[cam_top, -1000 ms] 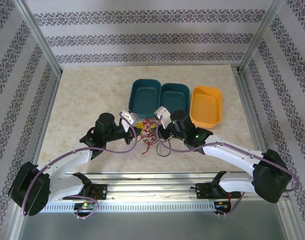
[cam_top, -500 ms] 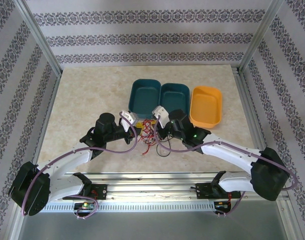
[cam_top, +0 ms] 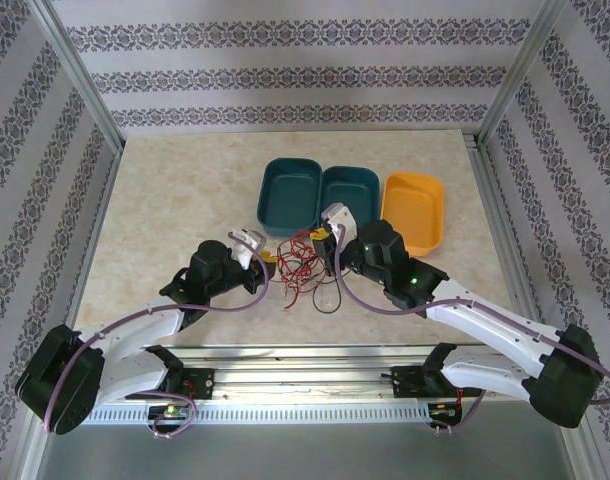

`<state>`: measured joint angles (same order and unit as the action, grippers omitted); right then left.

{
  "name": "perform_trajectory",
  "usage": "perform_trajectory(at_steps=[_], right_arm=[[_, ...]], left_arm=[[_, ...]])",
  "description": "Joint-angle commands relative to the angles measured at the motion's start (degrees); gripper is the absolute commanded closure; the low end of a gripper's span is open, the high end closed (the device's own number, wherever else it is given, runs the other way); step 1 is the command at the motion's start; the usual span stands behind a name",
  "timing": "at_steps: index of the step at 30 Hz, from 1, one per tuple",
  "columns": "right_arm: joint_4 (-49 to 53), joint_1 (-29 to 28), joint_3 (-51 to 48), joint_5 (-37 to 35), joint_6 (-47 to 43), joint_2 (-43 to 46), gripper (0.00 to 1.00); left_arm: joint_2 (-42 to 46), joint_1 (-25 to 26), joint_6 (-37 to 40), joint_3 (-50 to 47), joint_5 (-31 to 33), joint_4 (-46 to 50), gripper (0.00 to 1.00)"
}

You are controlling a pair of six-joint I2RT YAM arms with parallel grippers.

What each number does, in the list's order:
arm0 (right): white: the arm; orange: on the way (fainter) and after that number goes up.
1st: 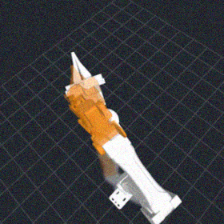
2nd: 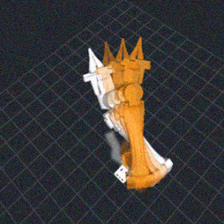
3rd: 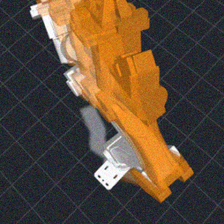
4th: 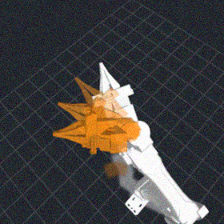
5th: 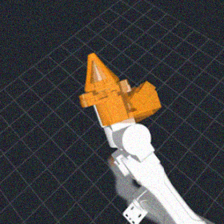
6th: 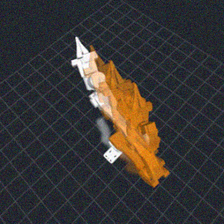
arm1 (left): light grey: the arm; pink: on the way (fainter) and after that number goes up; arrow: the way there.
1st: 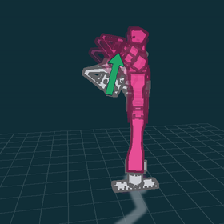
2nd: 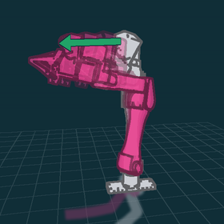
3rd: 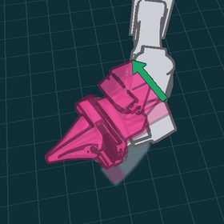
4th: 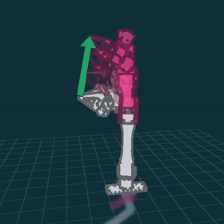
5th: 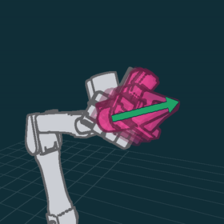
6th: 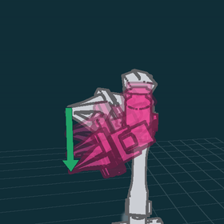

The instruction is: Untangle the cables

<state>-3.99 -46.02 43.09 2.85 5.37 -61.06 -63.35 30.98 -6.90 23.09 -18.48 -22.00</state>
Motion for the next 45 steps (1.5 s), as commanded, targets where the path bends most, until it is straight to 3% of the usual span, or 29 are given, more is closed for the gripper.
perform_trajectory(at_steps=[1,16,20,27,33,40,45], right_arm=[[0.0,-0.8,3.4,-0.8,3.6,2.3,1.00],[-3.5,-1.2,12.9,-3.4,6.3,3.3,1.00],[-2.8,-1.2,15.1,-7.9,5.6,3.4,1.00],[6.8,0.8,18.1,-23.0,7.6,5.0,1.00],[23.7,10.3,21.7,-26.5,14.9,5.3,1.00],[34.2,29.1,21.4,-16.3,19.8,5.4,1.00],[37.8,39.4,22.3,-11.6,19.0,1.1,1.00]], left_arm=[[-0.6,-0.7,-3.0,-0.9,2.9,-5.6,0.68],[-3.3,-0.7,-5.1,-0.7,3.0,-8.1,0.62],[-3.2,-0.7,-5.2,-0.7,2.9,-8.0,0.60],[-2.3,-0.7,-5.7,-1.2,4.0,-8.1,0.52],[-1.5,-0.7,-5.8,-1.4,5.5,-7.9,0.35],[-1.2,-0.7,-5.8,-0.9,6.4,-6.8,0.02],[-0.7,-0.7,-6.0,-0.9,8.4,-6.2,0.01]])
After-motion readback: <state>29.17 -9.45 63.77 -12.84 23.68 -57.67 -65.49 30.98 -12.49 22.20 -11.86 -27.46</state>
